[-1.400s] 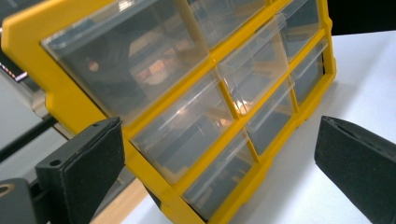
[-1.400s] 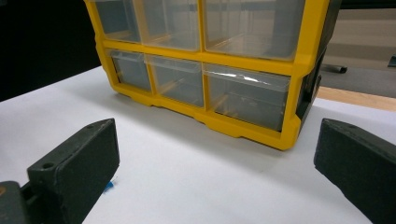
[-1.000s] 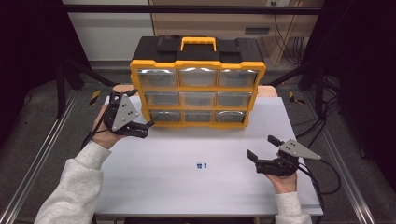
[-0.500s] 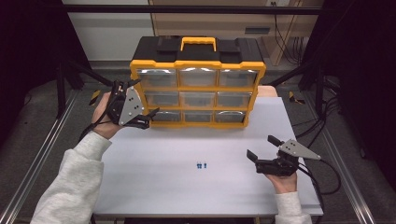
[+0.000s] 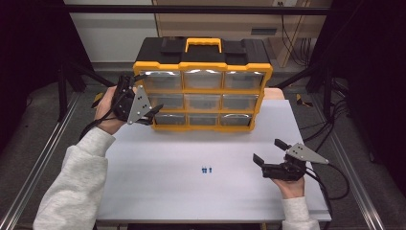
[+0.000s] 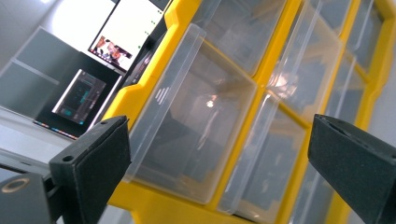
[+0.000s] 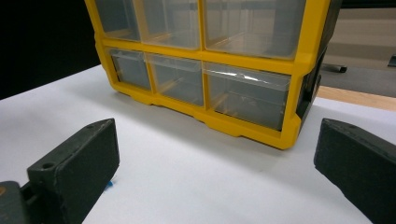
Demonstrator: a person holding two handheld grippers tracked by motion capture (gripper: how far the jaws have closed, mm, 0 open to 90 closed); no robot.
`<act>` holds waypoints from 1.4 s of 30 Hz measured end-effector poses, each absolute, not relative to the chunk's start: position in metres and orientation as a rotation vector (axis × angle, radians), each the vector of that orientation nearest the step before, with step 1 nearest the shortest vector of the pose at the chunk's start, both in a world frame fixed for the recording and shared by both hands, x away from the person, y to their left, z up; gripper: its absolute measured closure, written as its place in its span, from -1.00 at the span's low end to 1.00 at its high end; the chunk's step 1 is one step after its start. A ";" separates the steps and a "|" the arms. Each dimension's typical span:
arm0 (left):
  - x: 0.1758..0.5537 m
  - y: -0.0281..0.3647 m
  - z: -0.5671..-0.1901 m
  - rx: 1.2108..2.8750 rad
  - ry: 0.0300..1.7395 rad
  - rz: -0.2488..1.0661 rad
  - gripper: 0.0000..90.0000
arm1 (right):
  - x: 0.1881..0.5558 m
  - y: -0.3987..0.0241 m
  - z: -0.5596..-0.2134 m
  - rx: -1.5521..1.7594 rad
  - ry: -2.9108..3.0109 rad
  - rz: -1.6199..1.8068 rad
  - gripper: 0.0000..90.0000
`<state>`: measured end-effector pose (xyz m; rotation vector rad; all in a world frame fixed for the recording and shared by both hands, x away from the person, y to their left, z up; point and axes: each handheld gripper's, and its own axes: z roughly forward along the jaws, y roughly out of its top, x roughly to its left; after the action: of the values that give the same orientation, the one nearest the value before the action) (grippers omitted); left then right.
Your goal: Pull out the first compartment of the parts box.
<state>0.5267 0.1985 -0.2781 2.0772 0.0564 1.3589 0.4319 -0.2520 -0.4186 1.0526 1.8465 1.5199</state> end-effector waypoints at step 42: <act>0.555 0.178 -0.285 2.146 -0.199 1.597 -0.55 | 0.433 -0.254 -0.418 1.041 1.839 1.523 -0.99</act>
<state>0.5552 0.1778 -0.2851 2.1460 -0.1991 1.5967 0.4325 -0.2536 -0.4183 1.0409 1.8387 1.5235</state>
